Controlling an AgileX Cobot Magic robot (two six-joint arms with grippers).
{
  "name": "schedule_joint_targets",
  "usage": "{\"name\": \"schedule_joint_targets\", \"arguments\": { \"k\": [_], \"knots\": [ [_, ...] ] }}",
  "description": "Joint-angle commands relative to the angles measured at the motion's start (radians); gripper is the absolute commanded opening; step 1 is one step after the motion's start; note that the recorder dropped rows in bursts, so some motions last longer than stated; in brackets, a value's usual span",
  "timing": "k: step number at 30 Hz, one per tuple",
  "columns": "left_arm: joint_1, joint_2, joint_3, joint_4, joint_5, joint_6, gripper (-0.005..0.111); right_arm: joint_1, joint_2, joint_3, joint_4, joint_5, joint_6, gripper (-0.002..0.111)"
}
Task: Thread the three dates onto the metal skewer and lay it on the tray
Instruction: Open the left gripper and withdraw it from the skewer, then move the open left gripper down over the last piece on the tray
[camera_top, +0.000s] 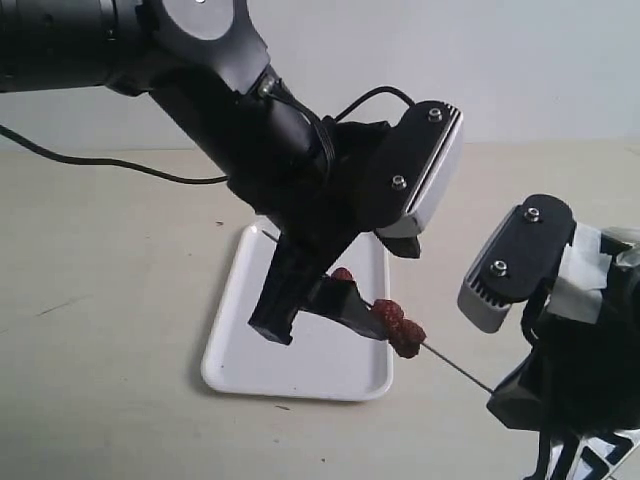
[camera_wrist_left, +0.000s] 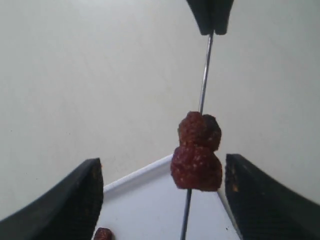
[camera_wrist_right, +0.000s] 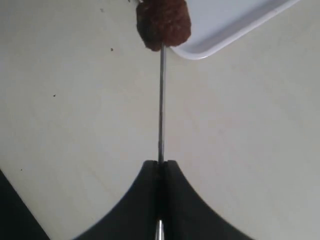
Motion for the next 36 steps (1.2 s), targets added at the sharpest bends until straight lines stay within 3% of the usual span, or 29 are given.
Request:
{"name": "schedule_joint_targets", "arguments": {
  "k": [1, 7, 13, 17, 22, 25, 27, 28, 32, 36],
  "knots": [
    [0.002, -0.040, -0.001, 0.055, -0.017, -0.061, 0.068, 0.000, 0.003, -0.008, -0.064, 0.008, 0.085, 0.000],
    [0.056, -0.102, -0.001, 0.155, -0.056, -0.196, 0.068, 0.000, 0.003, -0.008, -0.165, 0.054, 0.213, 0.000],
    [0.154, -0.176, -0.001, 0.198, -0.169, -0.362, 0.068, 0.000, 0.001, -0.008, -0.185, 0.075, 0.296, 0.000],
    [0.250, -0.194, -0.001, 0.201, -0.244, -0.579, 0.068, 0.000, -0.001, -0.008, -0.286, 0.097, 0.404, 0.000],
    [0.331, -0.172, -0.001, 0.201, -0.175, -0.864, 0.068, 0.000, -0.054, -0.008, -0.415, 0.122, 0.512, 0.000],
    [0.326, -0.122, -0.001, 0.201, -0.069, -0.982, 0.068, 0.000, -0.092, -0.008, -0.469, 0.155, 0.567, 0.000],
    [0.311, -0.031, -0.001, 0.198, -0.019, -1.212, 0.068, 0.000, -0.131, -0.006, -0.486, 0.192, 0.587, 0.000],
    [0.306, -0.012, -0.001, 0.195, -0.010, -1.234, 0.068, 0.000, -0.141, -0.006, -0.486, 0.194, 0.589, 0.000],
    [0.212, 0.118, -0.018, 0.198, -0.008, -1.286, 0.068, 0.000, -0.185, -0.006, -0.484, 0.235, 0.589, 0.000],
    [0.138, 0.260, -0.170, 0.293, 0.059, -1.472, 0.068, 0.000, -0.196, -0.006, -0.486, 0.286, 0.589, 0.000]
  ]
}}
